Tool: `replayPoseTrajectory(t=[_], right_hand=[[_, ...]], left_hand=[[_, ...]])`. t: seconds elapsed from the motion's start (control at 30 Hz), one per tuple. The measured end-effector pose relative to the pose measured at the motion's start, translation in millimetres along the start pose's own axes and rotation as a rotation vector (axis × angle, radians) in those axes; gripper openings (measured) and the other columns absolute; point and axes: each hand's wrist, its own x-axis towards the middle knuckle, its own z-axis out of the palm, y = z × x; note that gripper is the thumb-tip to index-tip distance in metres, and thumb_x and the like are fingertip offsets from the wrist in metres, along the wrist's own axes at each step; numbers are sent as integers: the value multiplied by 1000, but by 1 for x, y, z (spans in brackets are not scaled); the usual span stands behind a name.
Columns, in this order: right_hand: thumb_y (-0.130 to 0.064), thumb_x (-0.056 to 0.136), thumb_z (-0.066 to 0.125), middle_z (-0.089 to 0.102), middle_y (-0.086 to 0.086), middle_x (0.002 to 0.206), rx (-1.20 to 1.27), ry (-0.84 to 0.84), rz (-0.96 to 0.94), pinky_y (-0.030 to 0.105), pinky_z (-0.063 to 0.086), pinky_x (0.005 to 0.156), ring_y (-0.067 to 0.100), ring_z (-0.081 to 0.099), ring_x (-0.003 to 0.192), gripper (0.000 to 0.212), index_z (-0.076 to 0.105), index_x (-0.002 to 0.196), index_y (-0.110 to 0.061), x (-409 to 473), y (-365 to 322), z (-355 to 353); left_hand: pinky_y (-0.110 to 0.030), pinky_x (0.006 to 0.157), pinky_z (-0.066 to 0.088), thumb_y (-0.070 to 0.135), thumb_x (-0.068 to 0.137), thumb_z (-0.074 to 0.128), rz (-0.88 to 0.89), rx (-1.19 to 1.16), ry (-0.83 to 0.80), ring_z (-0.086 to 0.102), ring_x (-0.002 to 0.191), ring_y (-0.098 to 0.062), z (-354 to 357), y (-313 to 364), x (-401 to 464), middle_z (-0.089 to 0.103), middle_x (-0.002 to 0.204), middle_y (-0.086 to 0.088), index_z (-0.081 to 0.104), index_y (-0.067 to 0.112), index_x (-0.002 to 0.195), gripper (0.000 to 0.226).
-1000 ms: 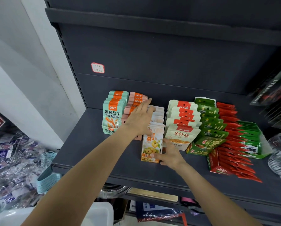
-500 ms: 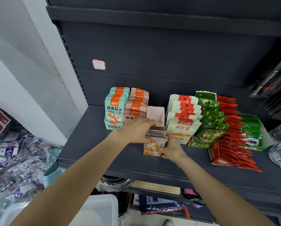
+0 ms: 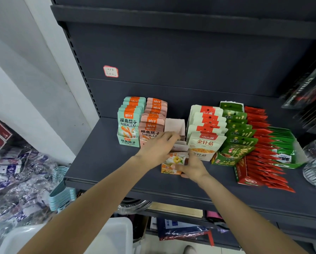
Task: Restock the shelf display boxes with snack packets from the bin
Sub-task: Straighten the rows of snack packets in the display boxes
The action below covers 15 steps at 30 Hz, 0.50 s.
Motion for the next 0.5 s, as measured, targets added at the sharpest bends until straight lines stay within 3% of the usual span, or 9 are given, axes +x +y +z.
replayPoseTrajectory(t=[0.13,0.23,0.4,0.5], right_hand=[[-11,78,75,60,2,123,-4,-8,4,46,53,89,23,57,112,60,43,128,-21,0,-1,0],[-10,77,76,59,2,125,21,-9,6,47,52,91,23,57,113,65,42,131,-21,0,1,0],[-11,78,75,58,2,124,11,-14,1,44,55,86,23,57,113,66,40,134,-19,-2,-1,0],[-11,78,74,58,2,125,6,-6,-2,46,54,88,23,57,114,67,40,134,-20,-2,-1,0]], left_hand=[[-31,92,48,12,81,68,-12,-212,2,40,126,-16,-2,-11,-3,36,141,-1,35,18,137,65],[-27,96,40,17,76,74,-98,-255,113,38,124,-15,3,-14,-5,37,136,-2,39,17,134,67],[-13,68,43,13,74,77,-381,-620,226,52,85,-9,22,-10,-18,49,102,3,40,18,101,46],[-7,62,45,13,74,78,-453,-785,210,55,72,-4,30,-10,-24,57,85,7,53,15,97,34]])
